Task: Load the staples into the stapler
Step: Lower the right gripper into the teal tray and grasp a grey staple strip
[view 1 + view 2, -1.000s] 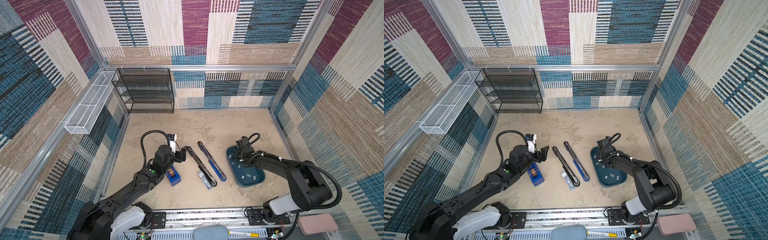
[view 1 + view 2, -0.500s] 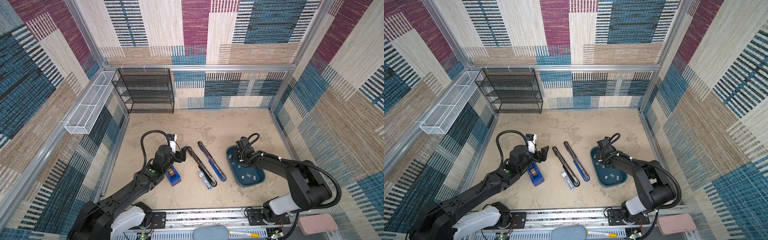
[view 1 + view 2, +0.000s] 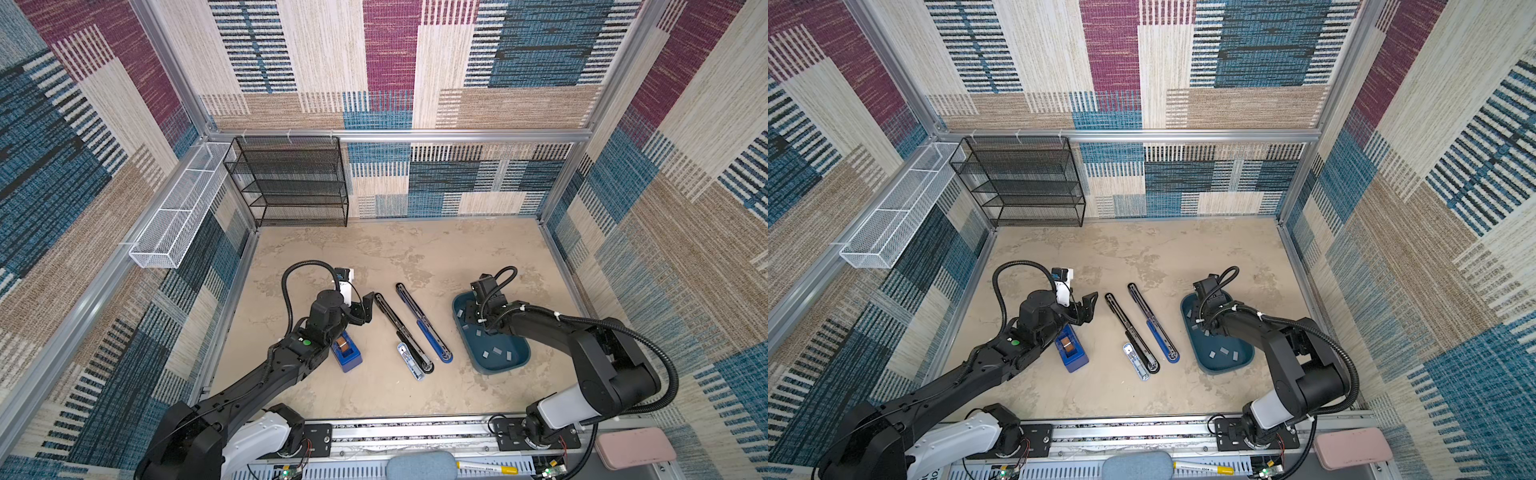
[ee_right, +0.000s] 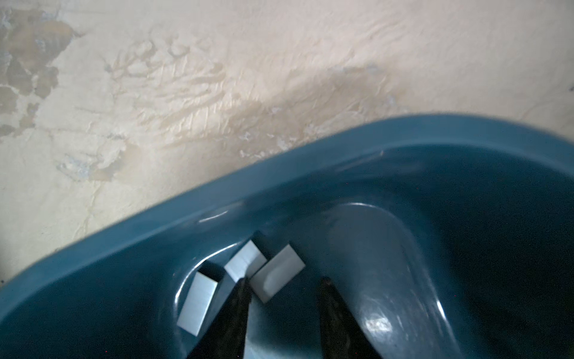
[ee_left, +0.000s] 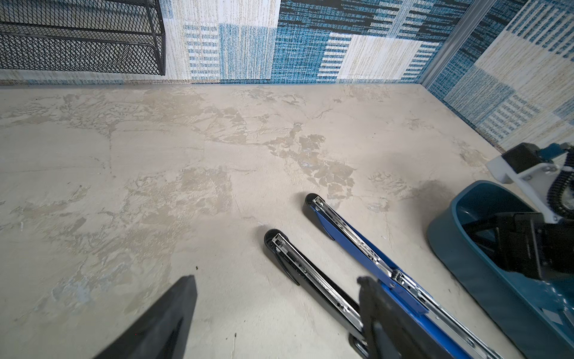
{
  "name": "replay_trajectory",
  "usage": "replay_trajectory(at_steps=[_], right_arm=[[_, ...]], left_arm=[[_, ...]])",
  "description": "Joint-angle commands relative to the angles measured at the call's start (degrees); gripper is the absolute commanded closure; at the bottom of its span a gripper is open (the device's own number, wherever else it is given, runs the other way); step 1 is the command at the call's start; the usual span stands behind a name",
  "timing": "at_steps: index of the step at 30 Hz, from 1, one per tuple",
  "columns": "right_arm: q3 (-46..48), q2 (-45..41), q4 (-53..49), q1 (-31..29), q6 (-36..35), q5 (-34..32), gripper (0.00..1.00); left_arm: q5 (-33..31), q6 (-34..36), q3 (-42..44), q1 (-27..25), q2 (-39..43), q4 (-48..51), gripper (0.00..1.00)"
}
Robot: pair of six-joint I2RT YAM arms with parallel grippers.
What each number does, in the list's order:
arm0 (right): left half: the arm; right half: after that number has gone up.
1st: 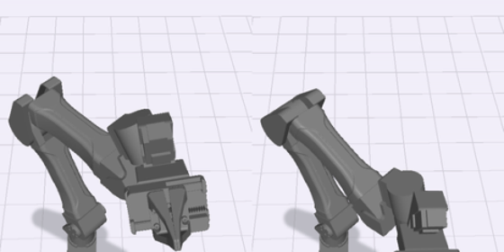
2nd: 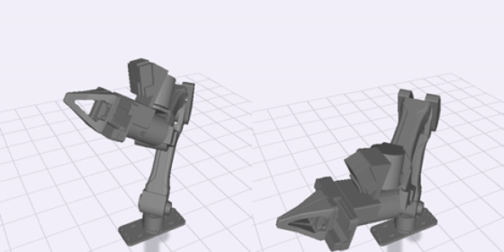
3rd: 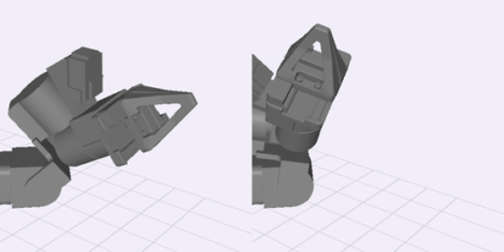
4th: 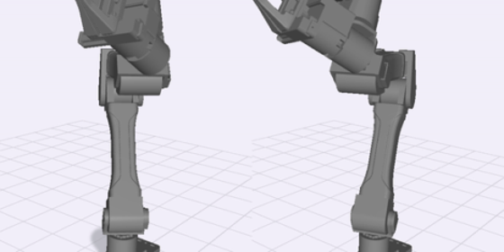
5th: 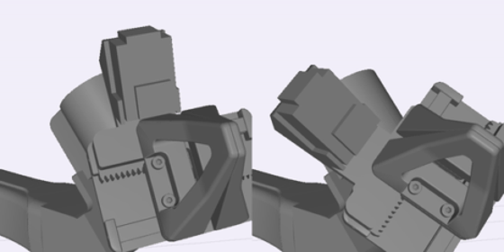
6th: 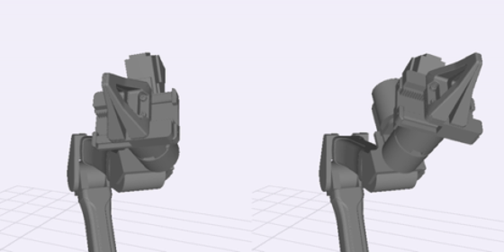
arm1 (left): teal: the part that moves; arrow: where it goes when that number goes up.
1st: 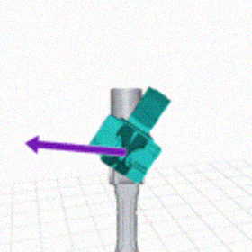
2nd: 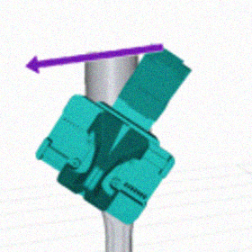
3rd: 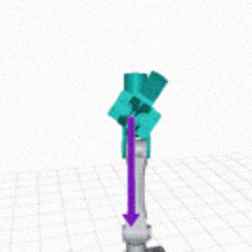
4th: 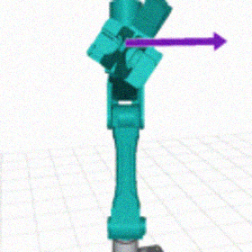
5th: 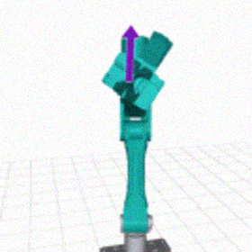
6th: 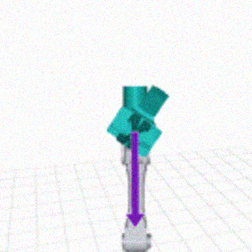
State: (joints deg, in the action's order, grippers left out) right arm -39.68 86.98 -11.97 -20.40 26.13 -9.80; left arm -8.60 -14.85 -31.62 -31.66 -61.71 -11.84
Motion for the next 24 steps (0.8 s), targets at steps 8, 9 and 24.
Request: replay_trajectory(at_steps=[8,9,24], right_arm=[[-1.40,1.87,-1.89,0.01,1.56,-2.45,0.71],[-1.40,1.88,-1.95,0.09,1.69,-2.56,0.71],[-0.18,-0.81,-0.91,0.91,1.70,-1.49,0.73]], left_arm=[[0.11,-0.28,-0.31,0.02,0.88,-2.30,0.15],[0.11,-0.23,-0.29,0.02,0.98,-2.31,0.15],[0.20,-0.25,-0.24,0.02,1.07,-2.29,0.15]])
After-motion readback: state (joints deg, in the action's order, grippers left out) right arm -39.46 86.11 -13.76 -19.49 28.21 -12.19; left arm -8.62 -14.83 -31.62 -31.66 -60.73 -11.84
